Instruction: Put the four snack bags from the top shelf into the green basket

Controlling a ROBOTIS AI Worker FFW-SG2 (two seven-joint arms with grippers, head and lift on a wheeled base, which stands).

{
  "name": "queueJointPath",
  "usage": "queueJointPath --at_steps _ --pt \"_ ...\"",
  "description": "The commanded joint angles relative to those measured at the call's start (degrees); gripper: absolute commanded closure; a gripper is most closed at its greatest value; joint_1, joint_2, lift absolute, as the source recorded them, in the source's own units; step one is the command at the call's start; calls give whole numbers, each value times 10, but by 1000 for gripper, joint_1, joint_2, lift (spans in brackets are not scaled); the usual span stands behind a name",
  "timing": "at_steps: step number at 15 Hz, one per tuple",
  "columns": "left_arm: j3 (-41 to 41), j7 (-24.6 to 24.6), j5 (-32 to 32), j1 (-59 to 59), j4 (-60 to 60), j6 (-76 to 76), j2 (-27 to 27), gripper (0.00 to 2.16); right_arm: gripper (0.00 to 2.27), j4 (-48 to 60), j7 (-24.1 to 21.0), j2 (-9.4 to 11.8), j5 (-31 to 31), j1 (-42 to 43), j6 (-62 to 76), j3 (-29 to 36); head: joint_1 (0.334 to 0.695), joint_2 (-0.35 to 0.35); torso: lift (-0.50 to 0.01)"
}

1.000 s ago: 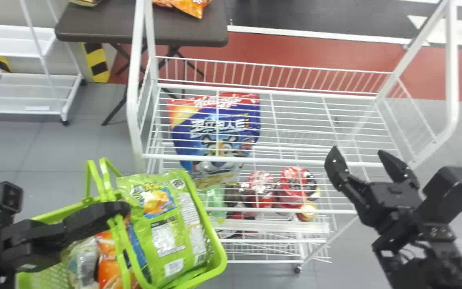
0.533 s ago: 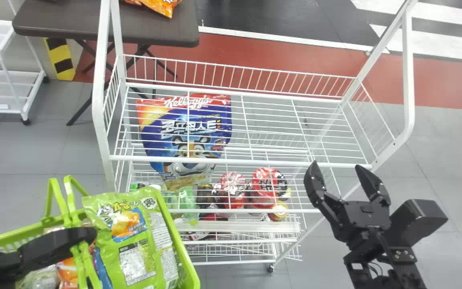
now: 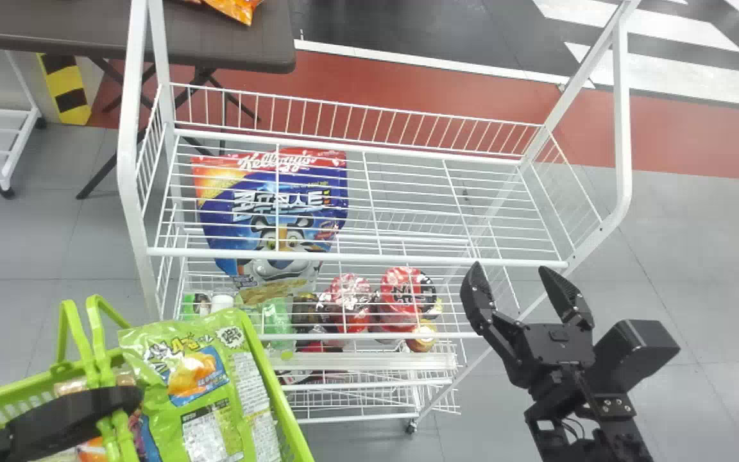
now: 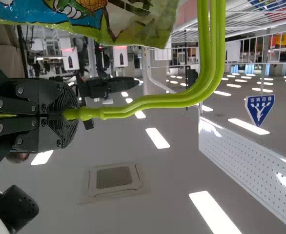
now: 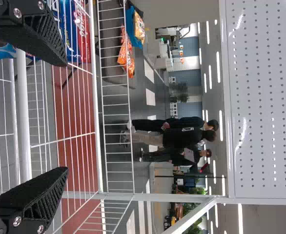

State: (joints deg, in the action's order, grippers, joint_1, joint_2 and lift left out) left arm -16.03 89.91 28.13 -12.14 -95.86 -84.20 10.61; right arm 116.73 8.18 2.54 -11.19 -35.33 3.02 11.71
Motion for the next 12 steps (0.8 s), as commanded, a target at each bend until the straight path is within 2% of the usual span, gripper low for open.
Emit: queueJointPath --at_steps 1,7,12 --pt "-3 7 0 -9 -6 -1 -1 2148 46 0 0 0 2 0 0 -2 695 -283 0" --pt "-9 7 3 -17 -14 -3 0 2148 63 3 -2 -5 8 -5 0 -26 695 -268 0" --pt "-10 7 4 -17 -16 -7 4 2148 70 5 -11 -8 26 -10 0 -56 695 -210 0"
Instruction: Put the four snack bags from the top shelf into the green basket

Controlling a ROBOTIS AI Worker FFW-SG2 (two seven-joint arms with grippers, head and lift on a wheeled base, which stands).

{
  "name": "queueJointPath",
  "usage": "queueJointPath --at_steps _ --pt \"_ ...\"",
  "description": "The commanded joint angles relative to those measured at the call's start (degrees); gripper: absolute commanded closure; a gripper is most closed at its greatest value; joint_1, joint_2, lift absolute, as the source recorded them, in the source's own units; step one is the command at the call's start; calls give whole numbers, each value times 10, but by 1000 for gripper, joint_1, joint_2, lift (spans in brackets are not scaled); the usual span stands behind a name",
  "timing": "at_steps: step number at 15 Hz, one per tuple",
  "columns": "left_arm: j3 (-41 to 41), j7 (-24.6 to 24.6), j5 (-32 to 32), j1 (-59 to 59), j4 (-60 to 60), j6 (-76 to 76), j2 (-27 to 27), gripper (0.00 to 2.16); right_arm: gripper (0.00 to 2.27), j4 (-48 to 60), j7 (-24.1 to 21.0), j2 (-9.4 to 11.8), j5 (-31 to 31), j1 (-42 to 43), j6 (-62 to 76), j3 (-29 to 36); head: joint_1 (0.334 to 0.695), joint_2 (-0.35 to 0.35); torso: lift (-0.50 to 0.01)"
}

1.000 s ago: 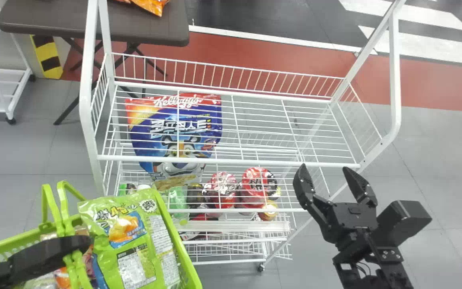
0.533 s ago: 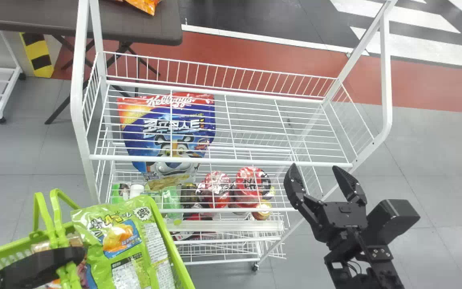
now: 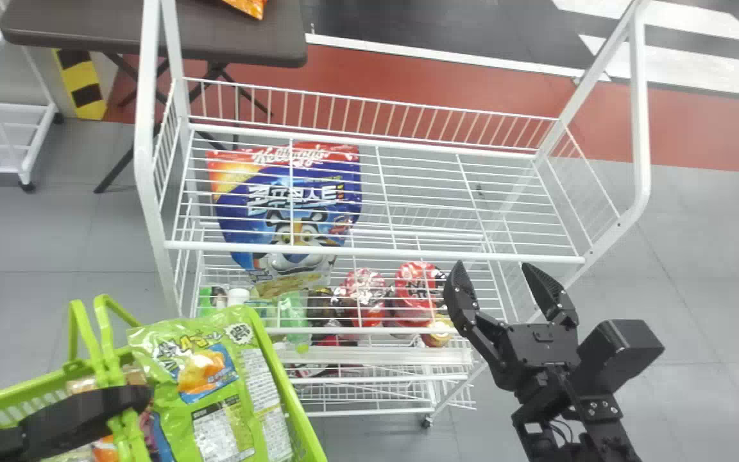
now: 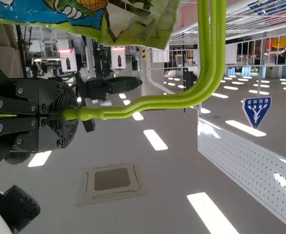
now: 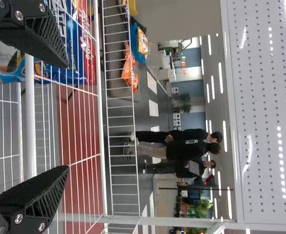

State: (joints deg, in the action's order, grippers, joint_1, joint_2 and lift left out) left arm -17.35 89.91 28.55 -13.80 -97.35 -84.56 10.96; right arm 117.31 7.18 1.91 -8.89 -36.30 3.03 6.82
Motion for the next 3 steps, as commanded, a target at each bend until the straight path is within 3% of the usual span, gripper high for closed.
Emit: queueJointPath --at_steps 1,3 --pt "2 7 0 -2 -8 -5 1 2148 70 -1 -4 -2 5 0 0 -11 695 -204 0" --pt "2 7 0 -4 -14 -8 2 2148 73 -1 -10 -3 12 -1 0 -22 695 -195 0"
